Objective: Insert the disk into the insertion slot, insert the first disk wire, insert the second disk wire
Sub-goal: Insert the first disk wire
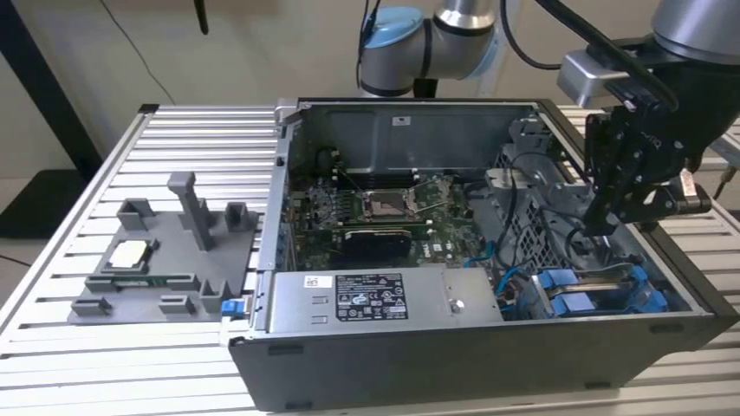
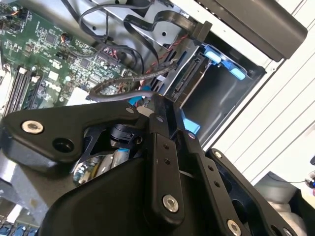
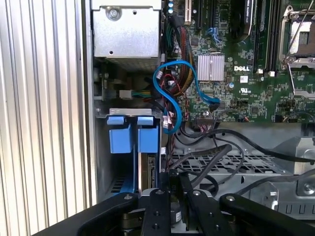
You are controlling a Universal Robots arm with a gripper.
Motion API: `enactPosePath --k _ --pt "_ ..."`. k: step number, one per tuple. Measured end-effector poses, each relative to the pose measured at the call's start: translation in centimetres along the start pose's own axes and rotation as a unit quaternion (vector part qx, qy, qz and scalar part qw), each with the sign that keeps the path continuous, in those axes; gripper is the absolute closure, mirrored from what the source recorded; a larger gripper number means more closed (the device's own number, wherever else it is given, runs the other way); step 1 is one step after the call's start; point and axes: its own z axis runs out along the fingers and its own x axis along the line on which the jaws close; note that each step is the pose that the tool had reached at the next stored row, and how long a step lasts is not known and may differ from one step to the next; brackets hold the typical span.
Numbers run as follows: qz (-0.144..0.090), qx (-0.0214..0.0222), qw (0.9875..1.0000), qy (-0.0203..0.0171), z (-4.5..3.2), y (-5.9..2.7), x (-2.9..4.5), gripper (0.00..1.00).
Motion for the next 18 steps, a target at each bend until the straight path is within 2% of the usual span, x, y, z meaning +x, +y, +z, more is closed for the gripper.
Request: enactPosePath --k 9,11,18 --pt "0.000 -0.0008 1.0000 0.0000 0.04 0.00 0.03 0.81" --pt "0.000 -0.0036 1.0000 0.0005 0.22 0.01 0.03 0.81" --pt "0.000 -0.0058 1.0000 0.0009 0.33 0.02 0.03 0.81"
